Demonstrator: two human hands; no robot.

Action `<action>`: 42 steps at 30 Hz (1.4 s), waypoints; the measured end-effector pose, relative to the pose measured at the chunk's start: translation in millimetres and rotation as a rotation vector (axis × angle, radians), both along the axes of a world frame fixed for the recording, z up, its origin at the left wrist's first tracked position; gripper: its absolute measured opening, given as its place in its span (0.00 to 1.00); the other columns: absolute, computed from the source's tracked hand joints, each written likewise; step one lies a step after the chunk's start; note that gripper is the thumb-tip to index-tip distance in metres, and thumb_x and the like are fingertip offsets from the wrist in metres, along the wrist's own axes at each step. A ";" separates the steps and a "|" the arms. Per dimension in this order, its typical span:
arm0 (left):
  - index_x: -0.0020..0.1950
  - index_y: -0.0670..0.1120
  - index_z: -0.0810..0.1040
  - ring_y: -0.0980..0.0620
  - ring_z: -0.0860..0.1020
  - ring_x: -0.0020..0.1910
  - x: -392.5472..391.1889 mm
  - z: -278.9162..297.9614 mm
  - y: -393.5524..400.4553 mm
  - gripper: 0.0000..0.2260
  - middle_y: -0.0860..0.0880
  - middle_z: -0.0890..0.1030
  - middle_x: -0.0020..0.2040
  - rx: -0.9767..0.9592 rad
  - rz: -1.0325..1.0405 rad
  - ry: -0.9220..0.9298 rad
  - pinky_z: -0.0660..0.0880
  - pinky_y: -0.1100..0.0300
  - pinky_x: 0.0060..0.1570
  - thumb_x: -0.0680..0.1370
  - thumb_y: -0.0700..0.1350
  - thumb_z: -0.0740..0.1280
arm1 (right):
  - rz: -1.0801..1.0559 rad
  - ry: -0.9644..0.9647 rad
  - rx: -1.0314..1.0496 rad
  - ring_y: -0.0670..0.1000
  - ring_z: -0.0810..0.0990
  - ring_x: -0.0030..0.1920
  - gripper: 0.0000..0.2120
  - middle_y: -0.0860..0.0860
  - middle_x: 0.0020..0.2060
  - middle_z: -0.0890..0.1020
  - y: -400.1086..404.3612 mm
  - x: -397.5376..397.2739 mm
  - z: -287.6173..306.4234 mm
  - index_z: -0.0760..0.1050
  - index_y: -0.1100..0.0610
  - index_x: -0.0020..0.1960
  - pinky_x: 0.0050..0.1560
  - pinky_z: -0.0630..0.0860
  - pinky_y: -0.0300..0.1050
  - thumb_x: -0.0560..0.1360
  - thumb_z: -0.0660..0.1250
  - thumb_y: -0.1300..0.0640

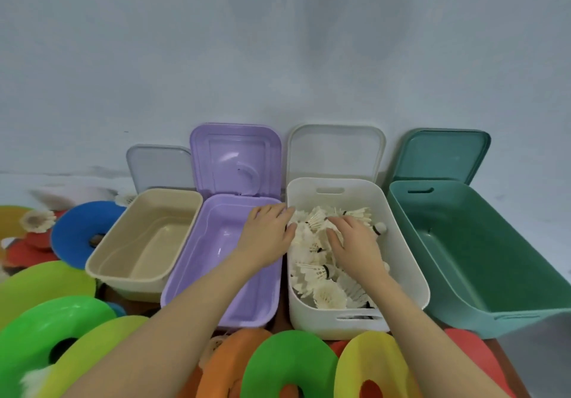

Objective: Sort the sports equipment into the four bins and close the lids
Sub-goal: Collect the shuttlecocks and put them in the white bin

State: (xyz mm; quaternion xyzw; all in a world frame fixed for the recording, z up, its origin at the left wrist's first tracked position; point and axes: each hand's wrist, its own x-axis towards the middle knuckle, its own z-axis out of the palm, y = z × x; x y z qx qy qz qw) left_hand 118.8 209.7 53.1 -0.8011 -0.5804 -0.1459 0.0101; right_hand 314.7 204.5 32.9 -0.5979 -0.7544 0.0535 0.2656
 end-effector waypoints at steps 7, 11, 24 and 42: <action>0.59 0.45 0.79 0.45 0.79 0.54 -103.8 5.6 -36.3 0.24 0.46 0.81 0.57 0.058 0.133 -0.106 0.71 0.51 0.53 0.75 0.55 0.51 | 0.137 0.094 0.030 0.59 0.79 0.49 0.16 0.56 0.48 0.81 -12.9 -90.1 16.4 0.78 0.61 0.57 0.49 0.75 0.51 0.74 0.59 0.55; 0.65 0.46 0.75 0.46 0.75 0.59 -171.5 6.0 -58.4 0.29 0.48 0.77 0.62 0.007 0.196 -0.122 0.62 0.54 0.58 0.74 0.58 0.46 | 0.215 0.167 0.008 0.56 0.77 0.55 0.12 0.55 0.52 0.80 -18.9 -154.6 19.1 0.77 0.60 0.59 0.55 0.72 0.48 0.77 0.63 0.59; 0.70 0.49 0.69 0.49 0.66 0.68 -403.3 -13.6 -83.2 0.25 0.50 0.69 0.70 0.000 0.329 -0.121 0.57 0.53 0.64 0.76 0.56 0.50 | 0.296 0.201 -0.073 0.52 0.78 0.49 0.10 0.52 0.49 0.80 -25.3 -382.3 14.7 0.79 0.57 0.55 0.49 0.71 0.43 0.76 0.64 0.59; 0.71 0.54 0.65 0.50 0.72 0.56 -597.0 -104.5 -101.2 0.20 0.54 0.78 0.44 -0.369 0.465 -0.319 0.57 0.55 0.55 0.79 0.49 0.60 | 0.746 0.027 -0.441 0.49 0.71 0.59 0.17 0.47 0.58 0.76 -64.7 -591.7 -66.8 0.74 0.49 0.63 0.61 0.66 0.46 0.75 0.66 0.48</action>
